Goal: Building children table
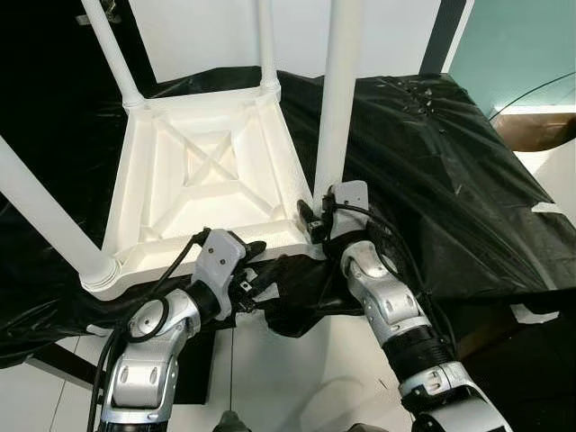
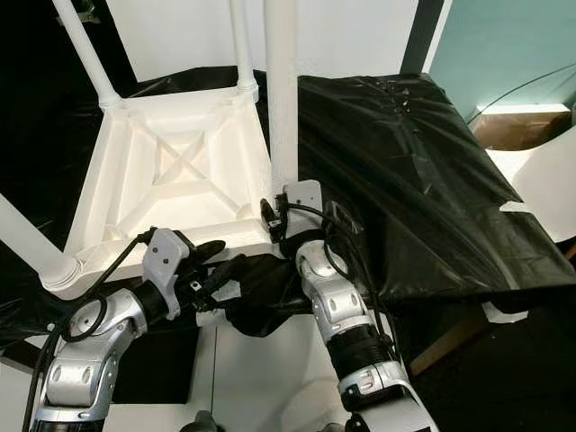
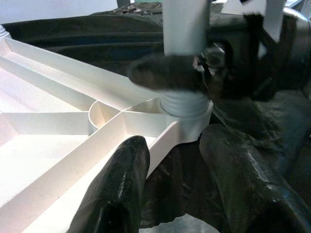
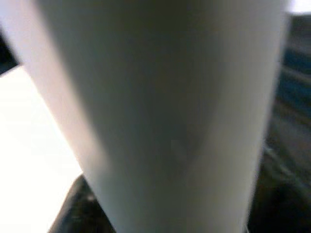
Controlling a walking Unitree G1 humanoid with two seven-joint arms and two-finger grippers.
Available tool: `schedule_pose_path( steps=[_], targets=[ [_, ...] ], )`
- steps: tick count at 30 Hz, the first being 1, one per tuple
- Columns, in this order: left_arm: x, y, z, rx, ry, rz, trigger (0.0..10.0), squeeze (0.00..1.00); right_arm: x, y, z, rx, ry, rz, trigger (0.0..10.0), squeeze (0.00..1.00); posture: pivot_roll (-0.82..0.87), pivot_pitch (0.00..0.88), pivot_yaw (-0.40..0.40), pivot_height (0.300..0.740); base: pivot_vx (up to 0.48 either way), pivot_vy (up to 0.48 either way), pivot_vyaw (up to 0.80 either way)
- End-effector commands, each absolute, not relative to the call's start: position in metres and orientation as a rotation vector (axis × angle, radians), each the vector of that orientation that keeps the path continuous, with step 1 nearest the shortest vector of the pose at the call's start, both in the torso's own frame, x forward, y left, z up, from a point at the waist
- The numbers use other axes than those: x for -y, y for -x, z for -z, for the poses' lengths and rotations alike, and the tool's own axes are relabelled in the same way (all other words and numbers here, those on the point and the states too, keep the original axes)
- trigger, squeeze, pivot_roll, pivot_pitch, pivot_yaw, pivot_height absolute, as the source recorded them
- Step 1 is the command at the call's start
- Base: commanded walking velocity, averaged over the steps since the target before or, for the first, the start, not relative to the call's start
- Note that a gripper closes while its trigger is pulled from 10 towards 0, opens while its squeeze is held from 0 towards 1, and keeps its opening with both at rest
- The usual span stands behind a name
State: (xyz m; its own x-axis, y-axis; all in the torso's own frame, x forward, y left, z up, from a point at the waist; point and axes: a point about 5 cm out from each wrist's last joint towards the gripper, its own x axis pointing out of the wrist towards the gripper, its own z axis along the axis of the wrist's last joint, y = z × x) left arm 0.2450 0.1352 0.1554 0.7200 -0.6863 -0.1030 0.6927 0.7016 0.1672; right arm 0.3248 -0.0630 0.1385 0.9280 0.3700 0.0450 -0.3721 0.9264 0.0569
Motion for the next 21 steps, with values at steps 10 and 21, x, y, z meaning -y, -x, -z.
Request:
schedule_pose_path(
  steps=[10,21],
  targets=[
    [-0.14,-0.252,-0.157,-0.01,-0.204,0.605,10.0,0.0,0.096,-0.322,-0.144,0.076,-0.024,-0.596,10.0,1.0,0.08,0.031,-0.009,0.74,0.0,0.0,0.0],
    [-0.138,-0.256,-0.159,-0.001,-0.2,0.602,10.0,0.0,0.105,-0.342,-0.152,0.046,0.133,-0.891,10.0,0.0,0.08,0.027,-0.011,0.74,0.0,0.0,0.0]
  ],
)
